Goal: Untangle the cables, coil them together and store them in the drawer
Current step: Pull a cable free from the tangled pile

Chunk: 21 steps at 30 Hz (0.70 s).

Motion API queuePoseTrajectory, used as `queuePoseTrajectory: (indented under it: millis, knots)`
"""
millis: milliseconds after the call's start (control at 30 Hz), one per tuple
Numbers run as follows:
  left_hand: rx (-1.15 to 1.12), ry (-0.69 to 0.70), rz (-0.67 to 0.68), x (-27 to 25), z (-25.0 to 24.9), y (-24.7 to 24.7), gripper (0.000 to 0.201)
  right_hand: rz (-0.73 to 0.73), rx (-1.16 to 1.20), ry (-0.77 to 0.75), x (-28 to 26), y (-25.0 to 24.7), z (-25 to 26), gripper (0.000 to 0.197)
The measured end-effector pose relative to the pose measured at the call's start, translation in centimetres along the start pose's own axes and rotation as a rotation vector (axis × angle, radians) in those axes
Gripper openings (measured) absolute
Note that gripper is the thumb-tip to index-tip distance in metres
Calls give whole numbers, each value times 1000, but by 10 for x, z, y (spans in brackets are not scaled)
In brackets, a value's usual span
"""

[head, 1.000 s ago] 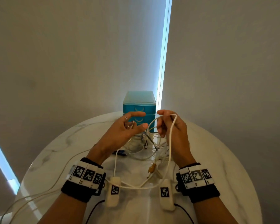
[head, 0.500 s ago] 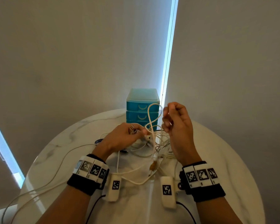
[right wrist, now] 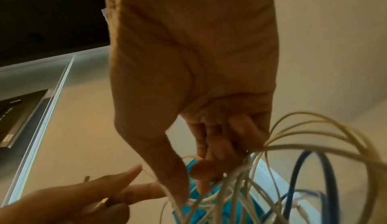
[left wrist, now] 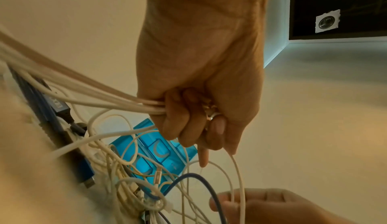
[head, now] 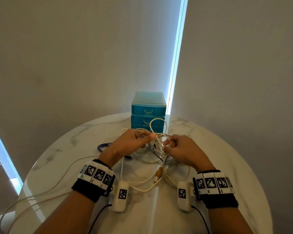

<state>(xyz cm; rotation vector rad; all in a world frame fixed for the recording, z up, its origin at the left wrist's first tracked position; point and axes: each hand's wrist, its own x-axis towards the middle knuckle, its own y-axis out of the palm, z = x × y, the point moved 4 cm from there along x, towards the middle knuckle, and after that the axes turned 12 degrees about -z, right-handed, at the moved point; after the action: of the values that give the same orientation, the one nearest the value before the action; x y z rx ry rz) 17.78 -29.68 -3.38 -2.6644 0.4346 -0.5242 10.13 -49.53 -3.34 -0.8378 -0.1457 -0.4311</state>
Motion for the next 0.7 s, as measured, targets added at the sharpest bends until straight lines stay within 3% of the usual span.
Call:
queuePoseTrajectory:
  millis: [67,167,267,400,533,700]
  knots:
    - [-13,5,19,0,0,1,23,-123,16,-77,-1,-4,9,4]
    - [47,-9,94,-4,-1,1,22,-474,523,-128,-3,-28,19,14]
    - [308,-2,150,-4,3,3,28,-595,895,-113,-8,-44,25,22]
    - [375,-18,53,-1,5,-4,29,-534,986,-33,-6,-39,23,22]
    - [201,155,-95,-5,-16,-7,33,-348,822,-89,-10,-25,41,19]
    - [41,168,63,-7,-18,13,34,-287,744,-150,-21,-19,67,18]
